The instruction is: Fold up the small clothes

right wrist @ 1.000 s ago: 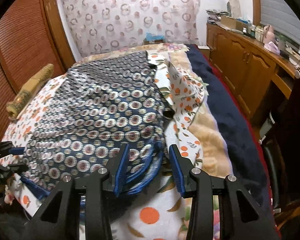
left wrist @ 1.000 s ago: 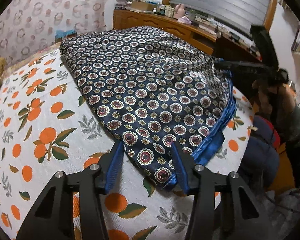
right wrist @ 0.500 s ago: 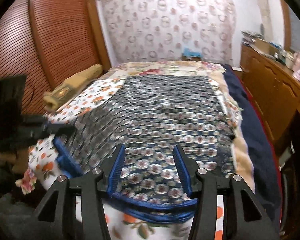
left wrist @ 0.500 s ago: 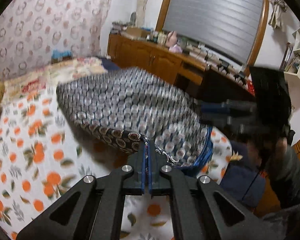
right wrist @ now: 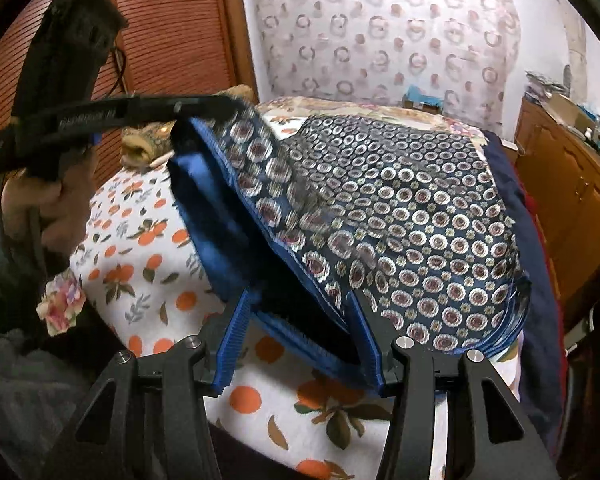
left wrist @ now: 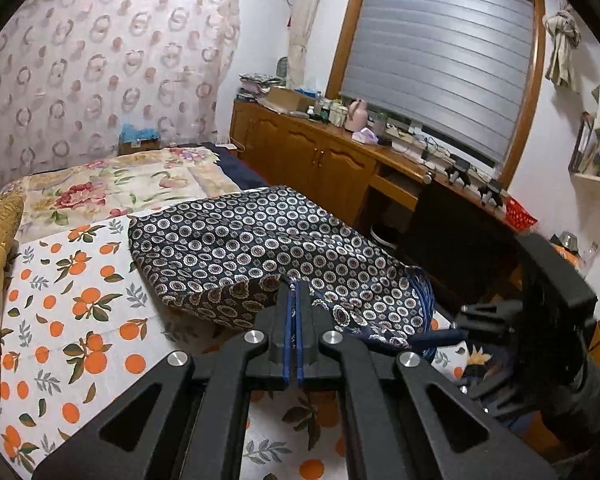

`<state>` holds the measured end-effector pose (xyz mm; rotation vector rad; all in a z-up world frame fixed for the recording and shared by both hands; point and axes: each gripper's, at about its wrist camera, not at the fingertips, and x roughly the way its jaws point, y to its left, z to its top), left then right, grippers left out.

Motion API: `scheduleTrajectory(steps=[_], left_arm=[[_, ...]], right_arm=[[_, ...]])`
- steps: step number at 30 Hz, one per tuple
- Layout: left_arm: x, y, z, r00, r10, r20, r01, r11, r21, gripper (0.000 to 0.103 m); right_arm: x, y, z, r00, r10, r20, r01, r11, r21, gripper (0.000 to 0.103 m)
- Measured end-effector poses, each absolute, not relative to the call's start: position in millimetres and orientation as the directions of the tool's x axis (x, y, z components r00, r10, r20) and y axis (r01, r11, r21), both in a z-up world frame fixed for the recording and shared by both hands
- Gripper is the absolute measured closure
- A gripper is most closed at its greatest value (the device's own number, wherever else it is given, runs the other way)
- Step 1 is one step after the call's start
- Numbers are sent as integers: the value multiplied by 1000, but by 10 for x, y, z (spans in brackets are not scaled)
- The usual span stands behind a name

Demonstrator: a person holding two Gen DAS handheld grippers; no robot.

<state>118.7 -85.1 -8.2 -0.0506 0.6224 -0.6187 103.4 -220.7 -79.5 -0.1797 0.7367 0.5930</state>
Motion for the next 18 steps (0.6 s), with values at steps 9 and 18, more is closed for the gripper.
scheduleTrajectory(steps=[9,18], left_arm=[[1212,-765,-45,658,-548,-516,509,829,-231,101],[1299,-613,-37,675,-532,-511,477,843,-248,101]], right_arm=[[1186,-2263,-1005,635,246,-733,-495,857,-142,50],[1498,-2452,-892,697,166,-697,-417,885,-207,62]])
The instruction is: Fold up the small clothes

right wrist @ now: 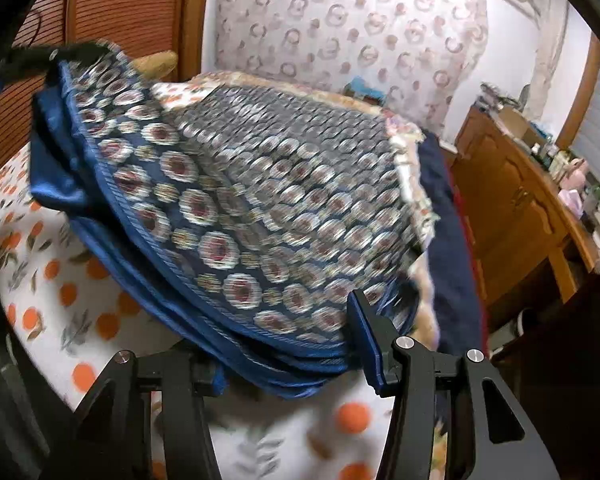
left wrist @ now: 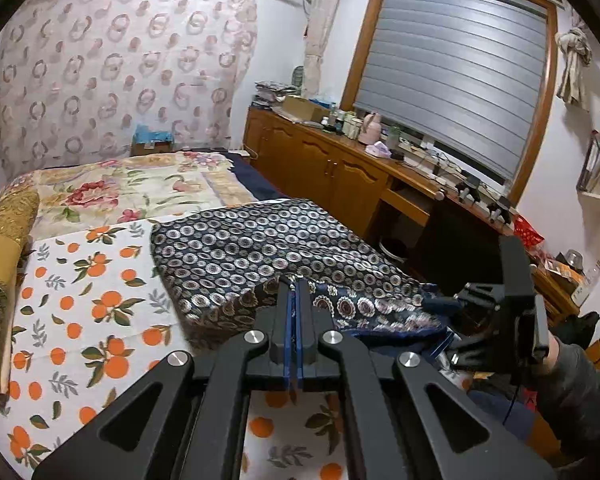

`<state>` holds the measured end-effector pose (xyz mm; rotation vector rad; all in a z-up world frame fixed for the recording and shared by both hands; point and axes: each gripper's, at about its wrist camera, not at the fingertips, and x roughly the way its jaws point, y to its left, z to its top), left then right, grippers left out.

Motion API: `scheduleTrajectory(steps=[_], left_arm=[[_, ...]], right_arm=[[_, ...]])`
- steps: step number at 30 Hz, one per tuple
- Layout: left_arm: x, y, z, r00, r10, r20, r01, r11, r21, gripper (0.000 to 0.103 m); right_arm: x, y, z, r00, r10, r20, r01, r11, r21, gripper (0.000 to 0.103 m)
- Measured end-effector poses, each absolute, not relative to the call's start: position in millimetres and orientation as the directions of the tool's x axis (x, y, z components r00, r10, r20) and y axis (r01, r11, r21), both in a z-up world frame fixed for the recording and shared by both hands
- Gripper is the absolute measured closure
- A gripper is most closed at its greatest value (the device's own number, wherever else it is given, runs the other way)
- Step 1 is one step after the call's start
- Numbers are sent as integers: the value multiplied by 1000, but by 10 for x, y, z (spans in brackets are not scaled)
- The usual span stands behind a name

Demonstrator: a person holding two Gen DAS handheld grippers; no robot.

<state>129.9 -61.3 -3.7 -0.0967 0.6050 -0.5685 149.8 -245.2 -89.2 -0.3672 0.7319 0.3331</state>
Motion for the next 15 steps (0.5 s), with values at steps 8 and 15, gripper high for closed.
scheduleTrajectory(steps=[8,15], left_arm=[[1652,-435,-16,718,-466,-517,414,883,-221,101],[2163,-362,-64,743,-395,-541,359,917,-177,101]], right_arm=[[1951,-2343,-441,783,252,-568,-424,885,-193,99],[2726,-2193,-277,783,296,-547,-441,885,-153,99]])
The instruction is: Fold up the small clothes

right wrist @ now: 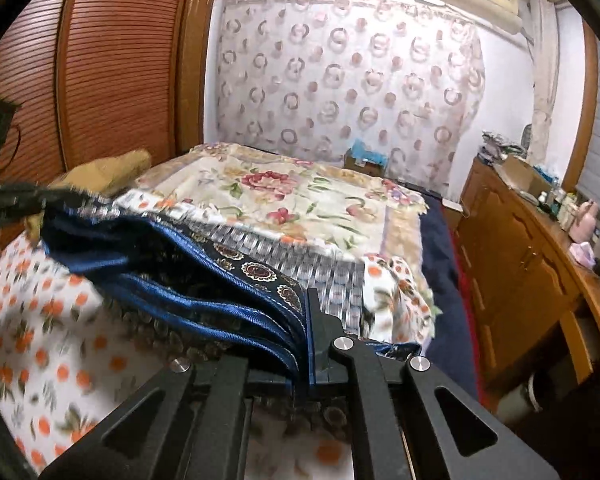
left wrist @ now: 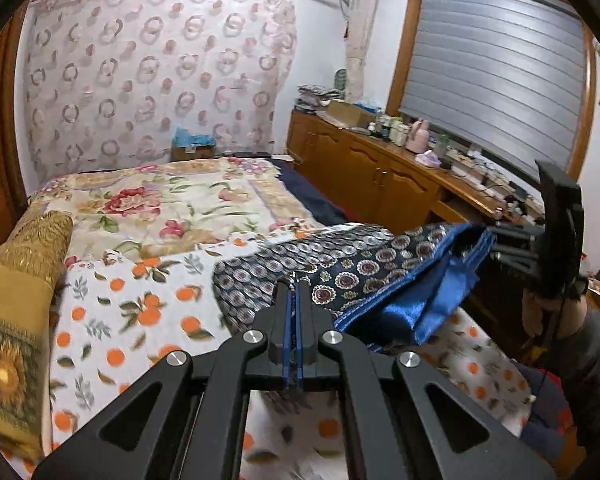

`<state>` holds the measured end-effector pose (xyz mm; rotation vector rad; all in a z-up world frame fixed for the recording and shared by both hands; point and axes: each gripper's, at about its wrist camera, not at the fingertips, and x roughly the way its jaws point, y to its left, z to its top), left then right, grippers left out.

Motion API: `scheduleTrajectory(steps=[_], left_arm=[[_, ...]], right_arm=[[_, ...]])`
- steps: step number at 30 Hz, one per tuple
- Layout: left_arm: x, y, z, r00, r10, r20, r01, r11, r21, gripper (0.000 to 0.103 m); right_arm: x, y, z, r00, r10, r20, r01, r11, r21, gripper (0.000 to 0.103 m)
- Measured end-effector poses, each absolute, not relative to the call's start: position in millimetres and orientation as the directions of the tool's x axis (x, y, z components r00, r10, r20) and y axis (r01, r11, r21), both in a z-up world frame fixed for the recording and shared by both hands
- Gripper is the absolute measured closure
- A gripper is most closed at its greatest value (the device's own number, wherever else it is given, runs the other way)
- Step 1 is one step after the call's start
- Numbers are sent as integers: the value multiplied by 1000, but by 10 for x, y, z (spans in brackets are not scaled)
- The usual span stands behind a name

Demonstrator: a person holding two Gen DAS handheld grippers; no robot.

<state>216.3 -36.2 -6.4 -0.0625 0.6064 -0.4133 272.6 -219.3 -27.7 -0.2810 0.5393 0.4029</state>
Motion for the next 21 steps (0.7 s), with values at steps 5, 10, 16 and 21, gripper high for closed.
scheduleTrajectory(steps=[5,10,16,21], left_arm=[[2514,-336,-196,733,-369,-571,331,927,-173,101],[2782,-255,-282,715,-375,-589,315,926,-208,94],[2815,-223,-287,730,-354,-585,316,933,-170,43],[2894,-265,-398,699,-361,-617,335,928,-163,40]], right_arm=[[3309,-2127,-560,742,289,-604,-454,880,-136,99],[3768,-2140,-603,703,286,-651,-460,881,-109,99],[4037,-2127,-363,698,278,-660,-427,901,-73,89],[4080,-2109,-247,726,265,-635,-393,917,-67,74]])
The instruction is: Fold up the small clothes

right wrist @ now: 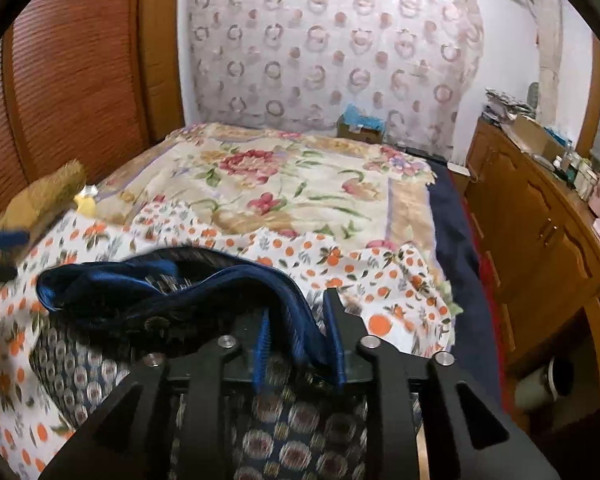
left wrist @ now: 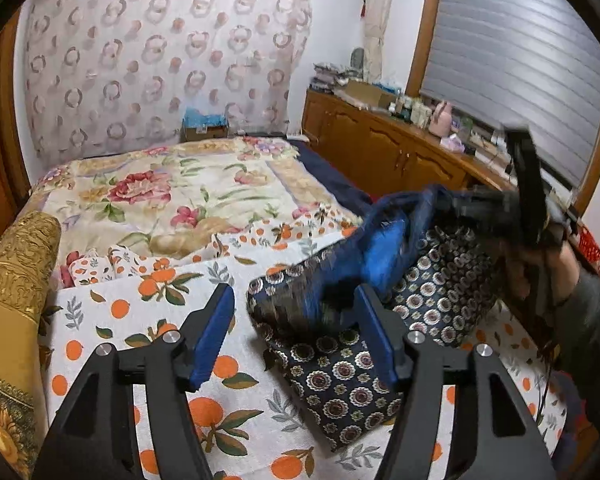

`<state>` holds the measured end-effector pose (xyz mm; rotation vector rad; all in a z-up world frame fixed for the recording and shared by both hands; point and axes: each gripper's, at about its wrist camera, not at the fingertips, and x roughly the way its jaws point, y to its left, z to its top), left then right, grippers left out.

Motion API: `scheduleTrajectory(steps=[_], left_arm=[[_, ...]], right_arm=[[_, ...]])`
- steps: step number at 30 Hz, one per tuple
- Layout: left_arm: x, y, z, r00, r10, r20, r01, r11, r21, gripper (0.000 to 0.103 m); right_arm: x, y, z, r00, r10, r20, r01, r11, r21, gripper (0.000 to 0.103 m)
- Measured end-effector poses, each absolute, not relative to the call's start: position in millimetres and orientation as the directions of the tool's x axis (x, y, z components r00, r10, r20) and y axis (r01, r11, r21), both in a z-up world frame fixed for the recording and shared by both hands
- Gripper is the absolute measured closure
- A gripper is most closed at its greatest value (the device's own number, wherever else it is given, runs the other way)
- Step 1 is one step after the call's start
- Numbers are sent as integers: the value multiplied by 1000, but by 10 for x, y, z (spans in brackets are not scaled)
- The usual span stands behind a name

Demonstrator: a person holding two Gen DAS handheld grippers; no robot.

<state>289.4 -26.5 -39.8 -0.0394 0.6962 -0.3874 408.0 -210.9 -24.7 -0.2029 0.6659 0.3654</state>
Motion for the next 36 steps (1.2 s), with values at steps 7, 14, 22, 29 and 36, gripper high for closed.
scheduleTrajectory(steps=[7,14,22,29,36], left_arm=[[3000,-348,-603,656,-331,-678,323,935,-145,39],[3195,-345,-793,608,-305,-733,306,942,-139,39],[3403,-445,-962,542,-305,-783,331,934,-134,39],[3476,-435,-1004,503,-398,-768,346,906,-243,70],[3303,-393,-790,557,-457,-694,385,882,-272,98]], right_arm=[[4153,-2200,-170,758,232,-610,-322,946,-40,71],[3898,-2286,-379,683,251,-686,-348,937,-3,62],[3872,-2412,-621,640,202,-741,-314,949,-12,62],[3926,-2510,-635,637,205,-743,-299,954,7,62],[3930,-2558,-665,632,246,-735,-309,949,52,62]])
